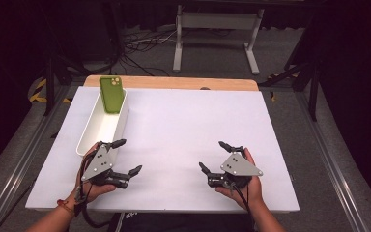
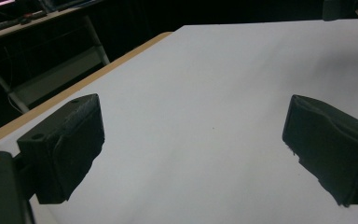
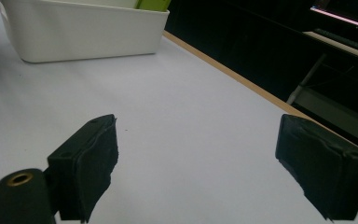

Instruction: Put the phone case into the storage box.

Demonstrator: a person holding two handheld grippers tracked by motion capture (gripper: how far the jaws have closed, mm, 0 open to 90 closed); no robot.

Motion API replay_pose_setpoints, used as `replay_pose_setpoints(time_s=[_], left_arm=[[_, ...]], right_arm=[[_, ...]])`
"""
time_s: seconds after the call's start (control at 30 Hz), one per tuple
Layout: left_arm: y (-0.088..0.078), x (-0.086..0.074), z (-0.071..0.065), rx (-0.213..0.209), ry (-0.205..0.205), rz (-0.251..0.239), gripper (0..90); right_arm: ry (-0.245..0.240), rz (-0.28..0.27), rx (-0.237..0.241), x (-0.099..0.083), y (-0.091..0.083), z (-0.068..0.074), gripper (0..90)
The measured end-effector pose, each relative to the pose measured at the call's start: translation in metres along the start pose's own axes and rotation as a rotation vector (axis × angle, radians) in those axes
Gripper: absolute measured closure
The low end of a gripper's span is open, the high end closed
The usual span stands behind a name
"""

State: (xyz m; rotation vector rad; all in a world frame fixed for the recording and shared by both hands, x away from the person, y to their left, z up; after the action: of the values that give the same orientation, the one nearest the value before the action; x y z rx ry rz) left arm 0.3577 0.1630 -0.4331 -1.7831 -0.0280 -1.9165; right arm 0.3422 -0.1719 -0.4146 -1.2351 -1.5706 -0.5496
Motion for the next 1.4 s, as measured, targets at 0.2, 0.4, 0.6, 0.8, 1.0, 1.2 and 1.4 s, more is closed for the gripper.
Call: replay_pose_setpoints(time_s=[0.2, 0.4, 0.6, 0.8, 1.0, 1.2, 1.4], left_arm=[[-0.002, -0.003, -0.001, -0.003, -0.018, -0.016, 6.2], [-0.003, -0.005, -0.001, -0.012, -0.027, -0.023, 6.2], [-0.003, -0.008, -0.004, -0.014, -0.027, -0.026, 5.8], [-0.004, -0.007, -0.005, -0.012, -0.029, -0.024, 5.7], [-0.004, -0.008, -0.004, -0.009, -0.031, -0.028, 5.7], [-0.006, -0.010, -0.001, 0.000, -0.034, -0.018, 5.8], [-0.004, -0.010, -0.002, -0.005, -0.038, -0.018, 5.9]], right_arm=[[-0.017, 0.006, -0.007, 0.000, 0.001, 0.002, 12.9], [-0.023, 0.010, -0.014, -0.001, 0.000, 0.003, 13.0], [-0.040, 0.007, -0.013, 0.001, 0.000, 0.006, 13.1], [-0.041, 0.002, -0.017, 0.002, 0.000, 0.007, 13.0], [-0.037, 0.008, -0.019, 0.000, 0.000, 0.006, 13.1], [-0.051, 0.018, -0.008, -0.001, 0.003, 0.011, 13.3], [-0.068, 0.023, 0.001, -0.002, 0.004, 0.014, 13.5]])
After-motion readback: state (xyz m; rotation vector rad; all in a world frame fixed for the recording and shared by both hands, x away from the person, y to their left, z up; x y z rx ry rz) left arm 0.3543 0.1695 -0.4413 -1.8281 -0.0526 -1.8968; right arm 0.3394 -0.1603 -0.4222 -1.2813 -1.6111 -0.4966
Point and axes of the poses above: each handheld gripper's, and its own axes: y roughly forward along the jaws, x roughly out of its top, z roughly to its left, the point moved 4 cm from there along y, roughly forward along the jaws, and after that the axes turned 14 degrees about -x, right-handed, at the moved point
